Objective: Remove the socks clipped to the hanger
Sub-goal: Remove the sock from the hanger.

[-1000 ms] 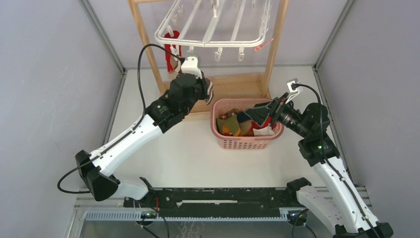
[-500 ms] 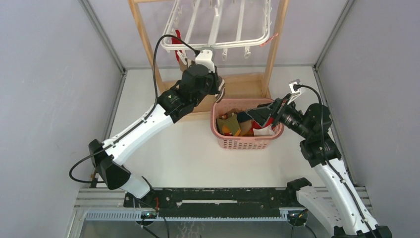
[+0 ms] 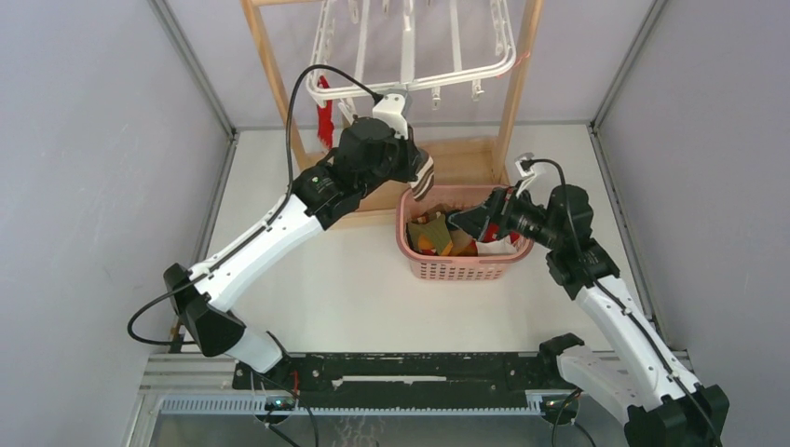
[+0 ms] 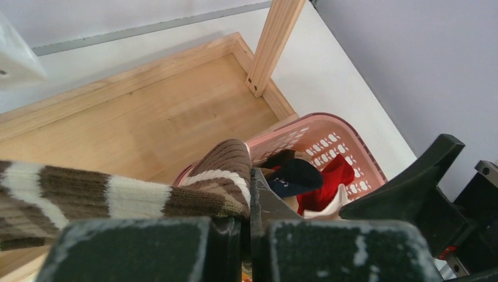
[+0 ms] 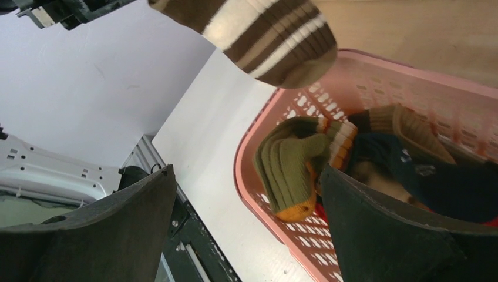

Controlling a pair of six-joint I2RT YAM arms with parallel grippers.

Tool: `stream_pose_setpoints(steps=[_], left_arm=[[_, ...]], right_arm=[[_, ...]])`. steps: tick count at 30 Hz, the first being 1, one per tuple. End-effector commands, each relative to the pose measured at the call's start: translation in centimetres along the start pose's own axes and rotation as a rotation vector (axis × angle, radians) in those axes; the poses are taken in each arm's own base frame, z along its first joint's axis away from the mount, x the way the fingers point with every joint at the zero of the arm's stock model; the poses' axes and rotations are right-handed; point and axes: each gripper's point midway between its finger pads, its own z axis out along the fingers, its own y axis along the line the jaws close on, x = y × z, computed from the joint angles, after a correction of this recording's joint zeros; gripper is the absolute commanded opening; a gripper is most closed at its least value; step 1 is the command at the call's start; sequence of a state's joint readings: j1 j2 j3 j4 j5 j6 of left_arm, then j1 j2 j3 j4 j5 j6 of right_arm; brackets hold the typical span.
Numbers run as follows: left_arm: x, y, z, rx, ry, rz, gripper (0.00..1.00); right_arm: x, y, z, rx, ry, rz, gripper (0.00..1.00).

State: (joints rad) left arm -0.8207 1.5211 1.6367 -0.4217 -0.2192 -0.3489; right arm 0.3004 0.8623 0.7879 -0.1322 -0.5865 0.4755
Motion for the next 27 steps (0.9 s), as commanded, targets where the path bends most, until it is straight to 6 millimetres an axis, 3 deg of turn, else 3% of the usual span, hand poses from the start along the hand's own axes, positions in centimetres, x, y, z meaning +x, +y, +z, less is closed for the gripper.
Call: stream_pose_setpoints(steps=[1,12,27], left_arm=[[-3.9,-2.5,-3.1,0.116,-0.079,-0.029,0.0],[-3.7,-4.1,-4.9,0.221,-0.043,-0.052,0.0],[-3.8,-5.7,-7.3,0.327,-0.028,-0.077,0.0]], right_arm=[[-1.8,3.0,1.0,-0.127,-0.066,-0.138,0.98],[-2.8,4.0,4.3,-0.123,-0.092,-0.231,0.99],[-3.6,3.5,6.1,-0.077,-0.128,-0.282,1.0]])
